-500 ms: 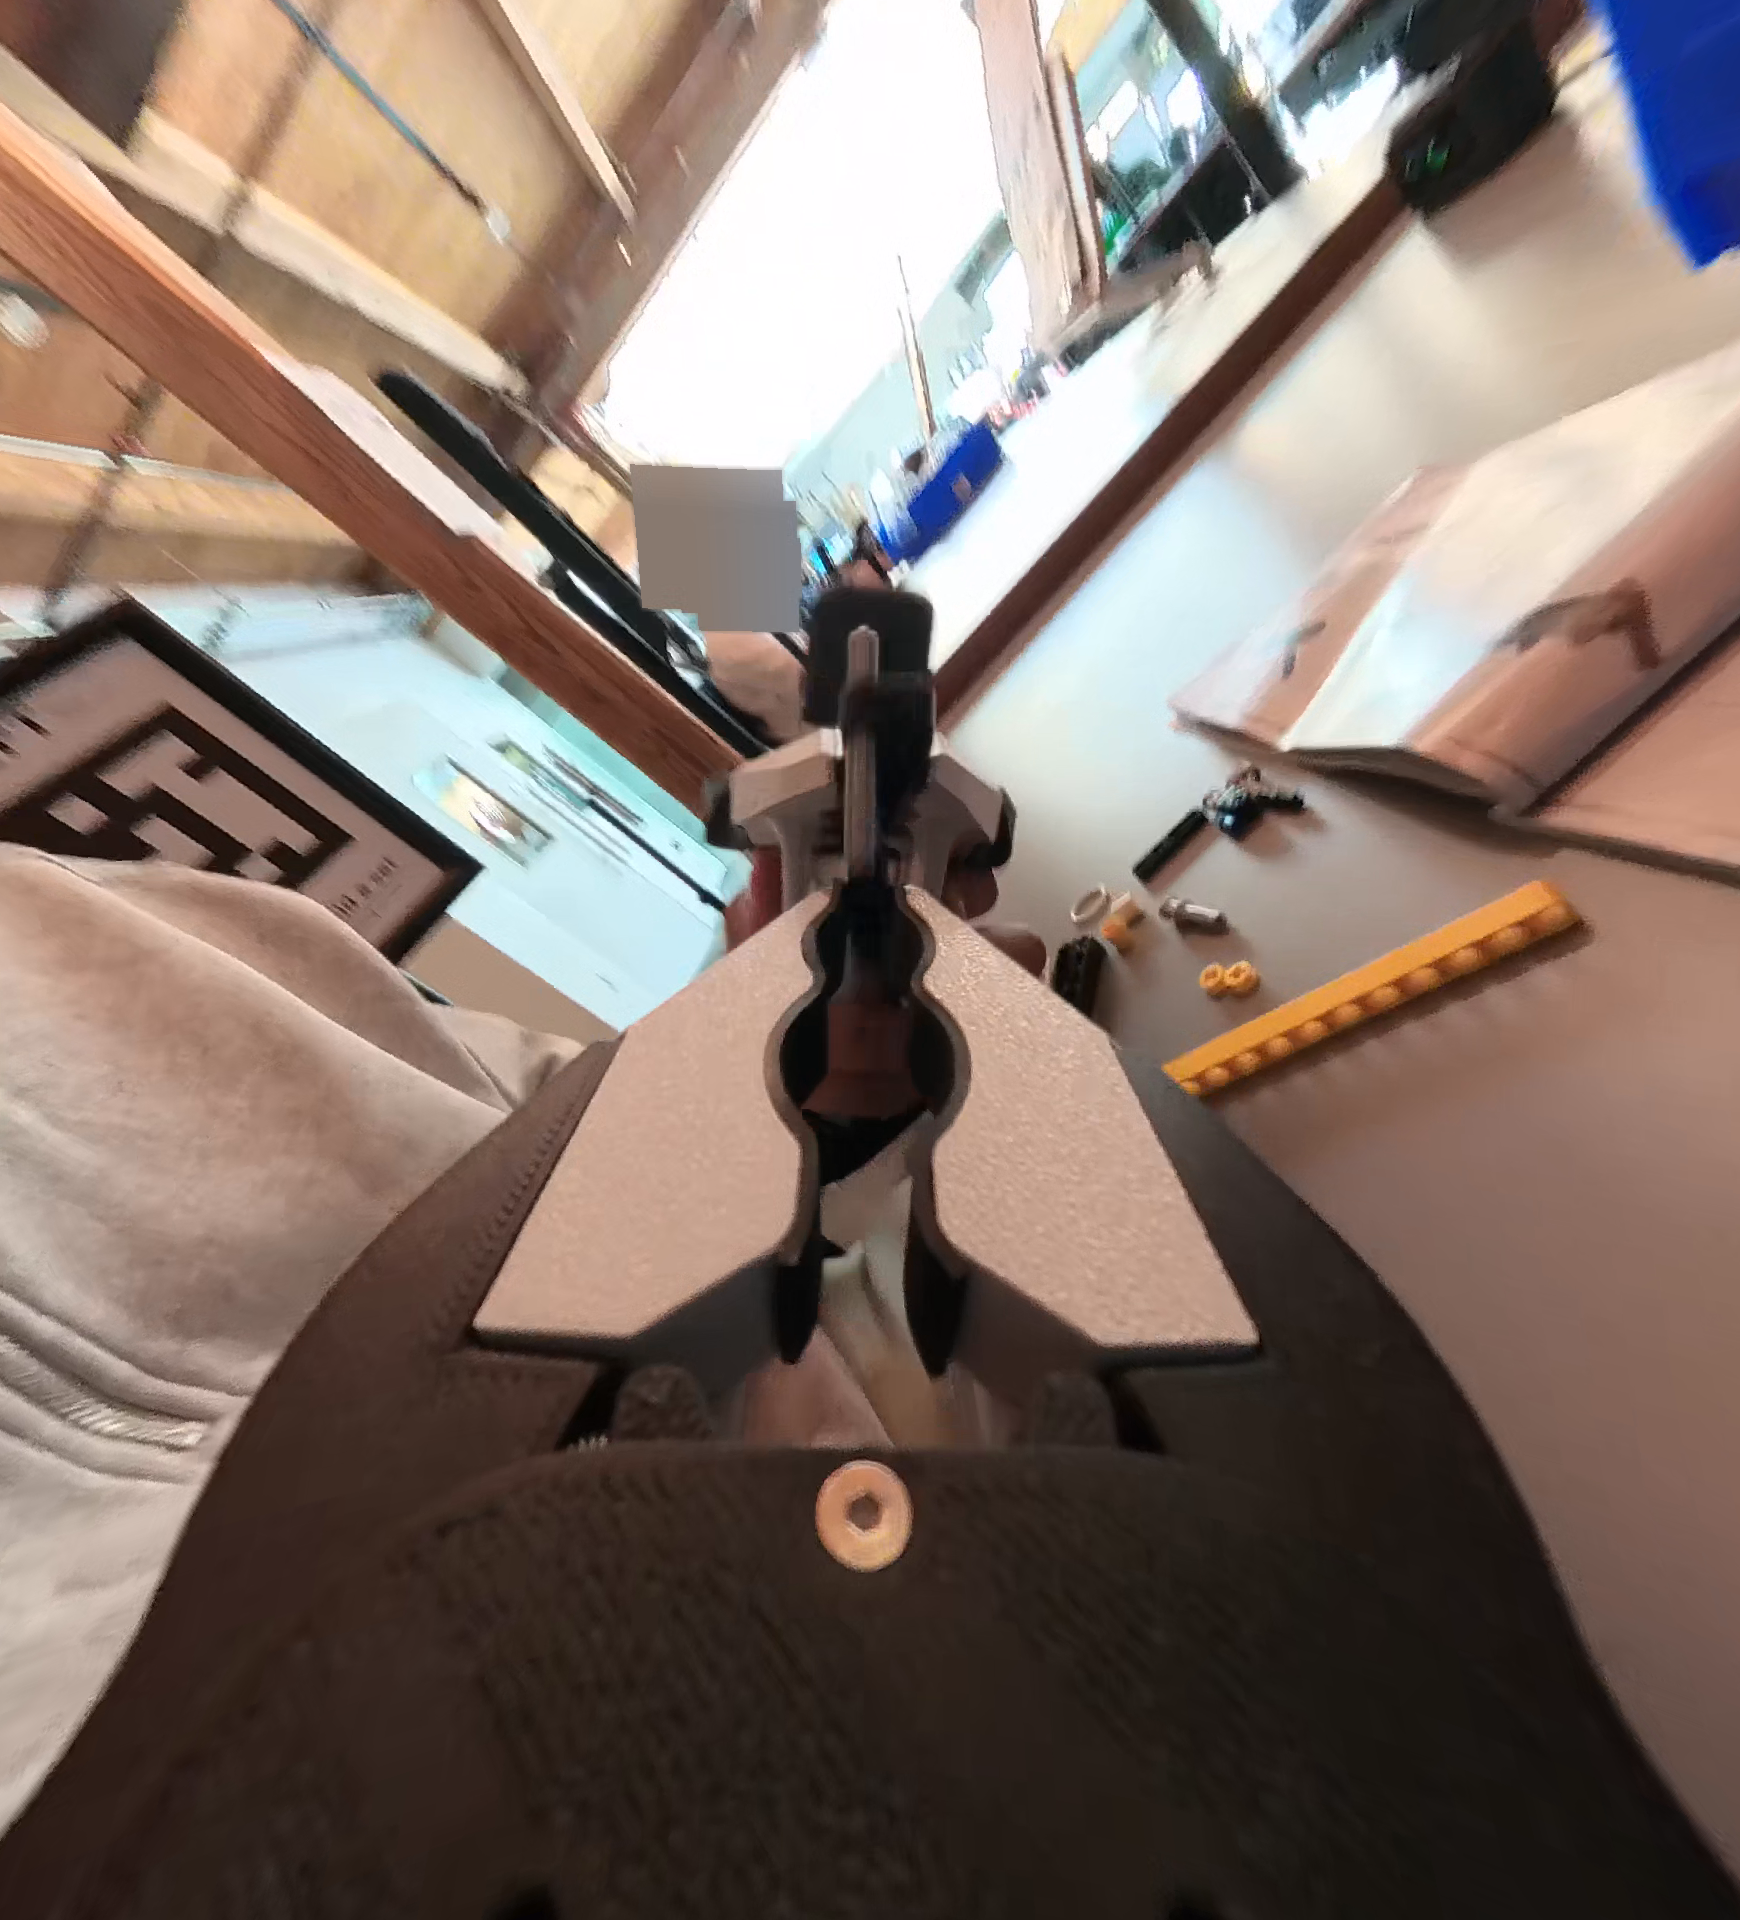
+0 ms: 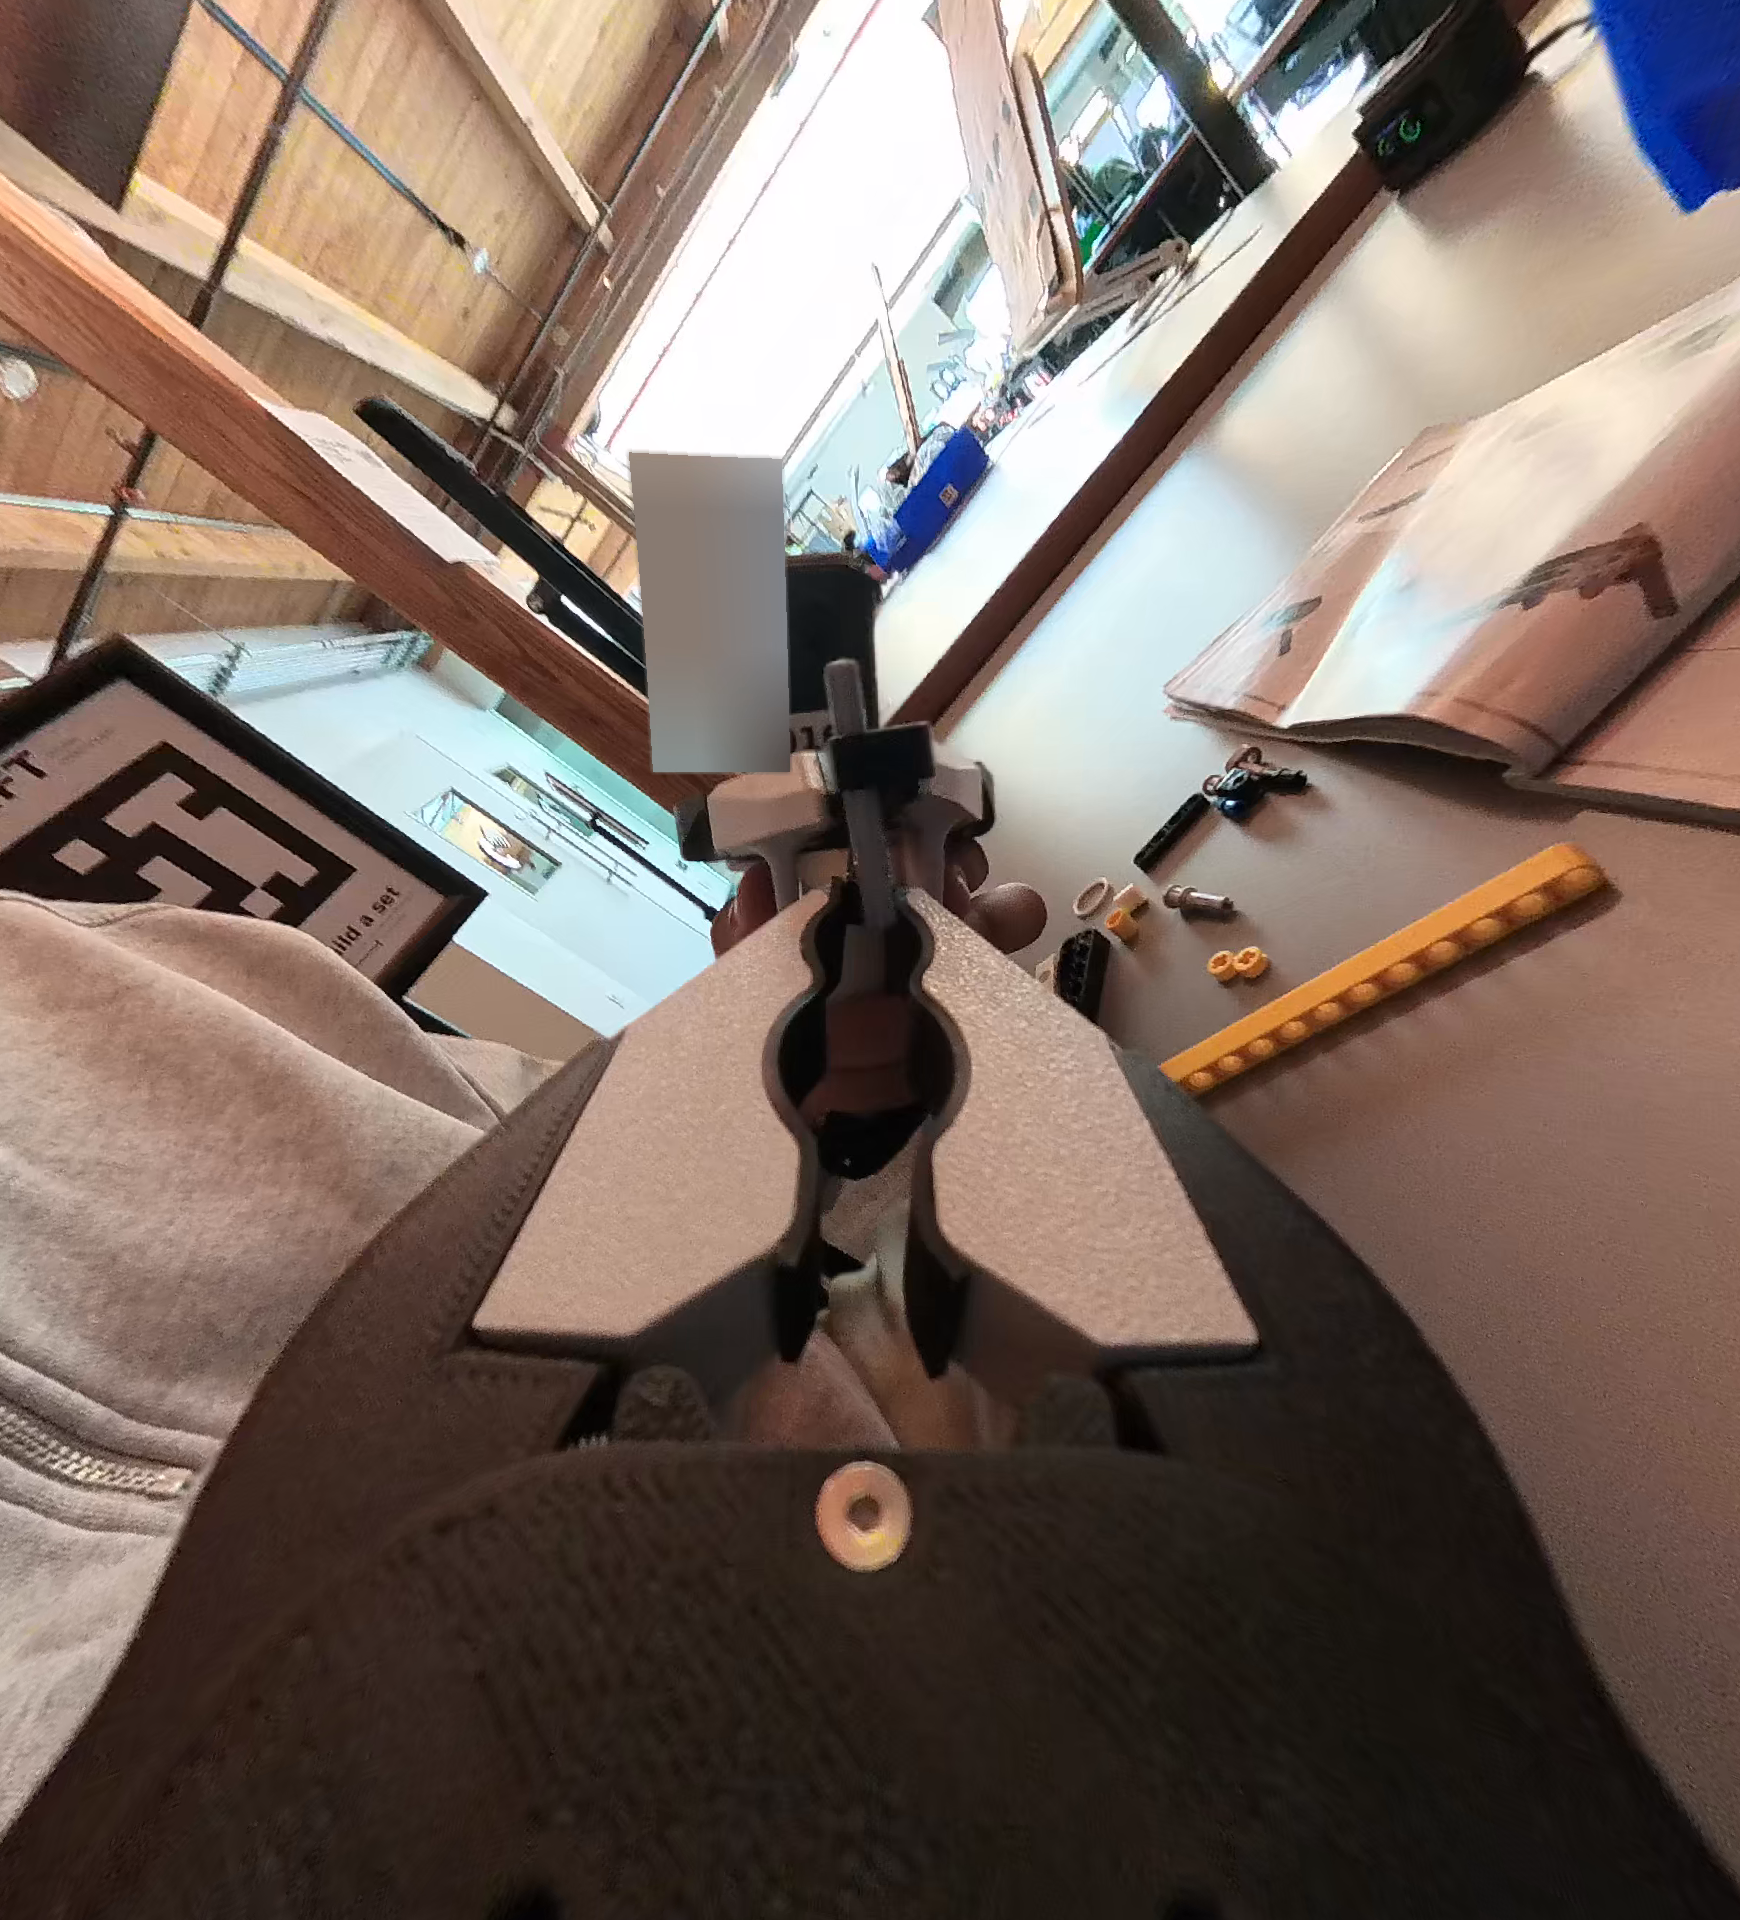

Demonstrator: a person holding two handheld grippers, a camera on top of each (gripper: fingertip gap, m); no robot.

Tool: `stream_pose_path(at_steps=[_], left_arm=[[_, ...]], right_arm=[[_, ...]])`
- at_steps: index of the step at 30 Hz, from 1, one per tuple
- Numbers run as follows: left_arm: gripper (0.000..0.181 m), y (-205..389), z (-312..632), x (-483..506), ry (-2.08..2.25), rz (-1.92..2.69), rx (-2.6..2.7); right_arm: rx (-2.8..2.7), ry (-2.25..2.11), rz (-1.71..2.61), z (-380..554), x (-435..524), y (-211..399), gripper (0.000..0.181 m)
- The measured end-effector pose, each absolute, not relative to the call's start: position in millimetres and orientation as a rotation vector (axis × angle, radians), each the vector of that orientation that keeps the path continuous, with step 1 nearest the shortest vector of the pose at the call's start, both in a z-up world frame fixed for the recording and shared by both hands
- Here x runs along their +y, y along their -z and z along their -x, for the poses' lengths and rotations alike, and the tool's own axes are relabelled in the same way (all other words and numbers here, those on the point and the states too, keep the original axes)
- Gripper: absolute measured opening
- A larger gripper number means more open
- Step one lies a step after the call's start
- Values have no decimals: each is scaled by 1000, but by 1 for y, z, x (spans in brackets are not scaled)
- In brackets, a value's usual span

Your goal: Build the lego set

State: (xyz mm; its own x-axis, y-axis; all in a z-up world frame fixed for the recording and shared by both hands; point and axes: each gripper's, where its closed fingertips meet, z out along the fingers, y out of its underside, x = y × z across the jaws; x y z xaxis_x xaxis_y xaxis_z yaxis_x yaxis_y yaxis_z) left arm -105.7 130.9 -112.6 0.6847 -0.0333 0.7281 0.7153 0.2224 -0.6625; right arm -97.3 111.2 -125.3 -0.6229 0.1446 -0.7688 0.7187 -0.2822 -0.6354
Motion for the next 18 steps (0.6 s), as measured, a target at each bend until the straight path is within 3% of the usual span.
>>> stream_pose_path(at_steps=[1,10,18], left_arm=[[10,113,106,130,555,1261,-660],[23,115,108,126,447,1349,-608],[22,114,121,115,432,1298,-659]], right_arm=[[1563,1964,-1074,98,112,125,6],[1580,1942,-1091,100,117,128,5],[1612,1987,-1179,117,146,124,5]])
